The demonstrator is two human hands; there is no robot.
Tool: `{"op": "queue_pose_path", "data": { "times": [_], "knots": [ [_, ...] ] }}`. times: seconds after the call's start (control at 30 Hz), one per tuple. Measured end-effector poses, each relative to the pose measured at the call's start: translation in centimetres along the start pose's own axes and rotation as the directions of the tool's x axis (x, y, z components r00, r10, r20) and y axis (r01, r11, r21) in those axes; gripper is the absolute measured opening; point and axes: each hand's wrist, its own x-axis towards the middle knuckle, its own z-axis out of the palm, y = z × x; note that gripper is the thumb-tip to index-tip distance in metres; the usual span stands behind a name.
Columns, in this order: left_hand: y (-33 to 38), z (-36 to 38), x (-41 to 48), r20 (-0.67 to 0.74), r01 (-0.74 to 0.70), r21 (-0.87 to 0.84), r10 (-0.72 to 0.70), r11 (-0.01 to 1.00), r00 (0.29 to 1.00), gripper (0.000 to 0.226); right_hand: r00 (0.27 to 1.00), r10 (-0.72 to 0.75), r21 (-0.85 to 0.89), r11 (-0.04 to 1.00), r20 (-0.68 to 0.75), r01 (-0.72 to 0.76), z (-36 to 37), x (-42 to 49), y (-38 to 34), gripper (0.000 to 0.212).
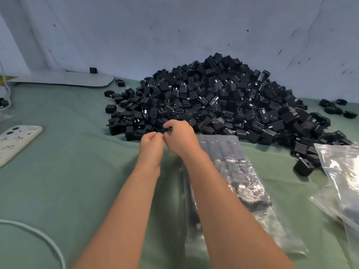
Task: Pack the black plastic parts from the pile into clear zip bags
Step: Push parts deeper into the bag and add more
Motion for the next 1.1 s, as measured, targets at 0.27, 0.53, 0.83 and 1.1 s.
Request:
{"op": "queue_pose_path", "data": {
  "times": [0.27,0.53,0.83,1.1],
  "knots": [
    [0.9,-0.2,3.7,-0.042,-0.044,-0.046,0.043,0.998,0.998,0.013,0.993,0.07,-0.106,0.993,0.093,-0.06,3.4,5.3,-0.5,0.042],
    [0.0,-0.8,3.8,-0.002,0.004,-0.068,-0.004,0.998,1.0,0.019,0.994,0.088,0.039,0.996,-0.065,-0.086,3.9,5.1,0.4,0.04],
    [0.3,-2.0,0.8,0.128,0.001,-0.139,0.017,0.99,0.992,0.013,0.998,-0.008,0.43,0.903,0.061,-0.019,-0.7,-0.7,1.1,0.021],
    [-1.5,-2.8,-5.3,0.144,-0.088,0.138,0.068,0.986,0.987,0.016,0.989,-0.144,0.19,0.973,0.042,0.134,-2.8,-10.9,3.0,0.023]
  ]
}}
